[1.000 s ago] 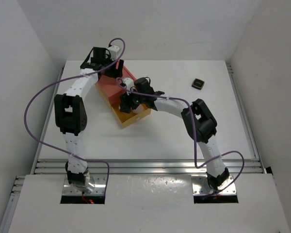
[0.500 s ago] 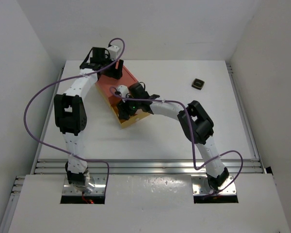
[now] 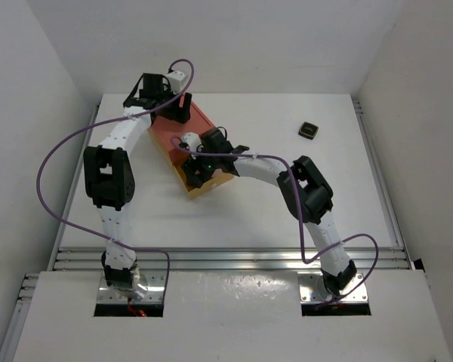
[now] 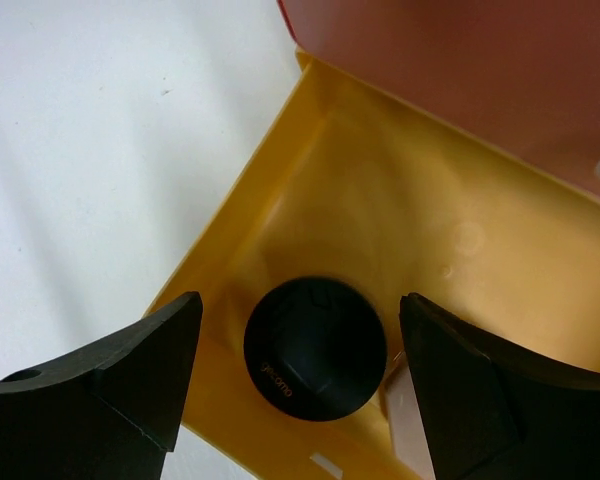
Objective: Organize the makeup
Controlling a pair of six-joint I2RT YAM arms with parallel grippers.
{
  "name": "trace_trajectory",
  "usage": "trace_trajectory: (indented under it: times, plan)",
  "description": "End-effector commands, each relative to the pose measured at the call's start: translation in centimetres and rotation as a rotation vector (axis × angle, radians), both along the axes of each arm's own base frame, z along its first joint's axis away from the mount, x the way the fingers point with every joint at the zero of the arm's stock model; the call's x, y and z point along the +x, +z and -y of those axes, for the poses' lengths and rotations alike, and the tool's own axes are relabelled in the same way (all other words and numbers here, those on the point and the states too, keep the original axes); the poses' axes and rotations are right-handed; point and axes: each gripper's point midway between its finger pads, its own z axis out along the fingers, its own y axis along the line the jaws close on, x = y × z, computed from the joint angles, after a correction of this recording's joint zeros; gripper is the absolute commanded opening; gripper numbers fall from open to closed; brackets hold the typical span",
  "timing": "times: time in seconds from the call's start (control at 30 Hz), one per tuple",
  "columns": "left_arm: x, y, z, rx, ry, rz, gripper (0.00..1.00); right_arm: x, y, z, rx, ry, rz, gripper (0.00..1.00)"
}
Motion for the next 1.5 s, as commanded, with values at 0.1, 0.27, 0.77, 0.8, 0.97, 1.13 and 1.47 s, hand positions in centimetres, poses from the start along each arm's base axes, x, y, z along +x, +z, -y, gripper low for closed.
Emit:
trace_trajectory:
  times: [0.1, 0.27, 0.77, 0.8, 0.97, 1.13, 1.47]
  plan:
    - [-2.3, -4.9, -1.2, 0.009, 0.028, -0.171, 0.8, 3.5, 8.1, -0.9, 0.144, -0.093, 0.127, 0.81]
    - [-2.2, -4.5, -1.8, 0.03, 0.055, -0.159, 0.8, 11.0, 17.6, 7.9, 0.266, -0.566, 0.145, 0.81]
    - [-2.1, -5.6, -2.1, 0.045, 0.07, -0.177, 0.82, 21.8, 10.9, 39.9, -0.019, -1.578, 0.155, 0.89]
    - [-2.1, -5.6, -2.1, 0.045, 0.07, -0.177, 0.82, 22.0, 9.1, 40.6, -0.065, -1.602, 0.145, 0.91]
    - [-2.0, -6.2, -2.3, 0.053, 0.077, -0.186, 0.82, 22.7, 5.2, 44.2, -0.173, -1.682, 0.143, 0.93]
    - [-1.7, -7.1, -1.8, 0.061, 0.061, -0.193, 0.82, 22.0, 1.5, 45.0, -0.244, -1.687, 0.085, 0.91]
    - [-1.2, -7.4, -1.7, 0.061, 0.061, -0.193, 0.82, 20.7, -3.0, 44.6, -0.2, -1.73, -0.023, 0.9]
